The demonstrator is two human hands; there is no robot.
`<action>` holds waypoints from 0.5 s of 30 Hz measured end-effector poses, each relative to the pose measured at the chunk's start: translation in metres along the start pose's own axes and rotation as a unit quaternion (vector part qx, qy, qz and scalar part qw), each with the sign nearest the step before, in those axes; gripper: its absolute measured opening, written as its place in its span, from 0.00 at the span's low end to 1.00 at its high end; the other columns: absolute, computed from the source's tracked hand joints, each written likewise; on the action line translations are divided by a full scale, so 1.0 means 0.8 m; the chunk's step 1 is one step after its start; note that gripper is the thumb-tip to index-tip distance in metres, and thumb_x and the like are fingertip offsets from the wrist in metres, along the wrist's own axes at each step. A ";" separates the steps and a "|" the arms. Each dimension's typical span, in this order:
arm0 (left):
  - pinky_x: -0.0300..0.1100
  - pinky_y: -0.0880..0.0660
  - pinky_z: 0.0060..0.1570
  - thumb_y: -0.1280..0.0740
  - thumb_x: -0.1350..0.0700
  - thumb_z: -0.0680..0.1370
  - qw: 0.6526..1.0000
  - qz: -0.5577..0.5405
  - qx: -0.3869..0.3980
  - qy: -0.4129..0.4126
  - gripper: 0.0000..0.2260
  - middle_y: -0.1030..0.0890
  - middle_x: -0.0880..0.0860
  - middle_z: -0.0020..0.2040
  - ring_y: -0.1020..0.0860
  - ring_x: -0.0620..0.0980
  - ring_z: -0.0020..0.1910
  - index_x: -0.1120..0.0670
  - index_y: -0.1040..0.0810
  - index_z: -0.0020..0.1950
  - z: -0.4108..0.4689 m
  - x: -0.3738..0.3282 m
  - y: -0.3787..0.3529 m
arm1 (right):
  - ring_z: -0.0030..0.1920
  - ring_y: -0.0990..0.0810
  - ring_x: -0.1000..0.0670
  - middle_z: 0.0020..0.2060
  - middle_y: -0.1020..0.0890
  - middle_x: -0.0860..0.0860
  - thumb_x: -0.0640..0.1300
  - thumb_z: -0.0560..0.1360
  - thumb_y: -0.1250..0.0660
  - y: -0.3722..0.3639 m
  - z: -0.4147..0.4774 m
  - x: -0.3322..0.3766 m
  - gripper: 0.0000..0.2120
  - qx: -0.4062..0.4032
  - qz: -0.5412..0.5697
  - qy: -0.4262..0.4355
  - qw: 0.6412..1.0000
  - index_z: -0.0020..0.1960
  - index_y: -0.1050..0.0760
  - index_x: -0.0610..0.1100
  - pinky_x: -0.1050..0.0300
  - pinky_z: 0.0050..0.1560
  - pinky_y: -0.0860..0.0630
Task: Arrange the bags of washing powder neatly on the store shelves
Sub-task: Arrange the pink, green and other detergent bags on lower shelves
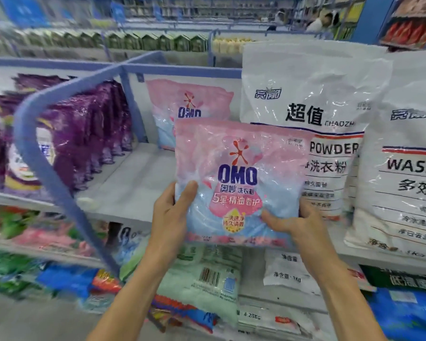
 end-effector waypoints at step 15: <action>0.51 0.27 0.47 0.29 0.47 0.79 0.993 -0.067 -0.091 -0.040 0.17 0.23 0.55 0.43 0.25 0.53 0.42 0.61 0.22 0.45 0.209 -0.037 0.122 | 0.46 0.12 0.55 0.43 0.12 0.57 0.49 0.78 0.27 -0.184 0.155 0.039 0.03 -0.086 0.100 0.012 0.991 0.50 0.17 0.50 0.57 0.50 0.18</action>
Point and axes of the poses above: each hand's wrist, its own z-axis towards the middle knuckle, its own y-axis out of the back of the hand, x = y × z, the point moved 6 cm from there along z, towards the middle knuckle
